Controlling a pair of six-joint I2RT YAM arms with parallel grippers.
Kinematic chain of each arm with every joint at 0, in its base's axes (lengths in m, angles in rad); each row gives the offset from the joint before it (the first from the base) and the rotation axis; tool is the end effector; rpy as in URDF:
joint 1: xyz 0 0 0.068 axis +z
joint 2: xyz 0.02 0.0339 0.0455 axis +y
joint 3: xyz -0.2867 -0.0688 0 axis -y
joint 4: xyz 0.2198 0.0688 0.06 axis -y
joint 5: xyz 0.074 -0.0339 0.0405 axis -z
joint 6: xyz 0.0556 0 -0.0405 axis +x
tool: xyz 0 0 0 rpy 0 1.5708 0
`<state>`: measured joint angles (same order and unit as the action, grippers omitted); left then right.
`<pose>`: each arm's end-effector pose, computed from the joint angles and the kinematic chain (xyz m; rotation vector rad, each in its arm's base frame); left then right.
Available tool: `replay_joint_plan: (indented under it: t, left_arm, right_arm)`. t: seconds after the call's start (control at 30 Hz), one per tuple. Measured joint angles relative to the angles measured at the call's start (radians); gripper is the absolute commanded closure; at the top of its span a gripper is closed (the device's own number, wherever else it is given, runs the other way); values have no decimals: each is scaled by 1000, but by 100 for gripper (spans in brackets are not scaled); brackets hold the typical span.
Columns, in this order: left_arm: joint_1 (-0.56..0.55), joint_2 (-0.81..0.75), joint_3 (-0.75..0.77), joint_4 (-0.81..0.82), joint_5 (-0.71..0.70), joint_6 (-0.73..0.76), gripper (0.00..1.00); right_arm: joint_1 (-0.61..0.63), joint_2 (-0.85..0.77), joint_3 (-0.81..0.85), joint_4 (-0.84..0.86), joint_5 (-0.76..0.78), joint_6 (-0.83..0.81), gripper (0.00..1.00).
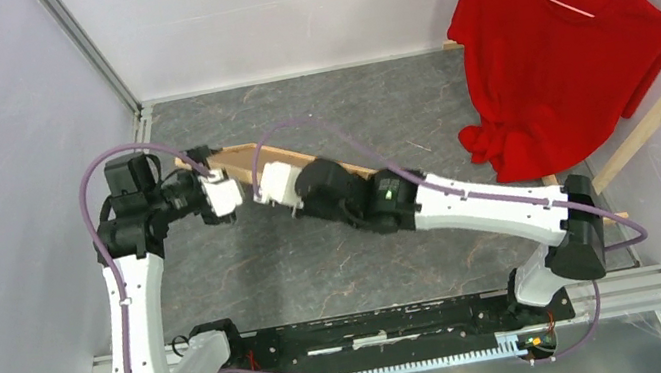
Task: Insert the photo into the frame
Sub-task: Turn over the photo frame at the center of the board.
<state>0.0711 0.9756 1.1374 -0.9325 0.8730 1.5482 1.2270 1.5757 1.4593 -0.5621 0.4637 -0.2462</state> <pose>0.1479 -0.0322 0.3691 1.6353 1.2112 -0.0312 0.1390 0.3146 0.3566 -1.2664 1.7585 0.0366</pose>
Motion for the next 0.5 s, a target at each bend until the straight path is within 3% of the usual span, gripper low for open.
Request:
replay_joint_plan:
  t: [0.23,0.4,0.5]
  left_arm:
    - [8,38,115,268,-98,-594,0]
    - [41,120,267,315,-117,-881,0]
    - [46,172,325,283,-111,-998,0]
  right_arm:
    - [-233,60,267,-98,-231,100,100]
    - [-442,153,441,-142,-472,273,100]
    - [-586,172,445,-84,-653,446,100]
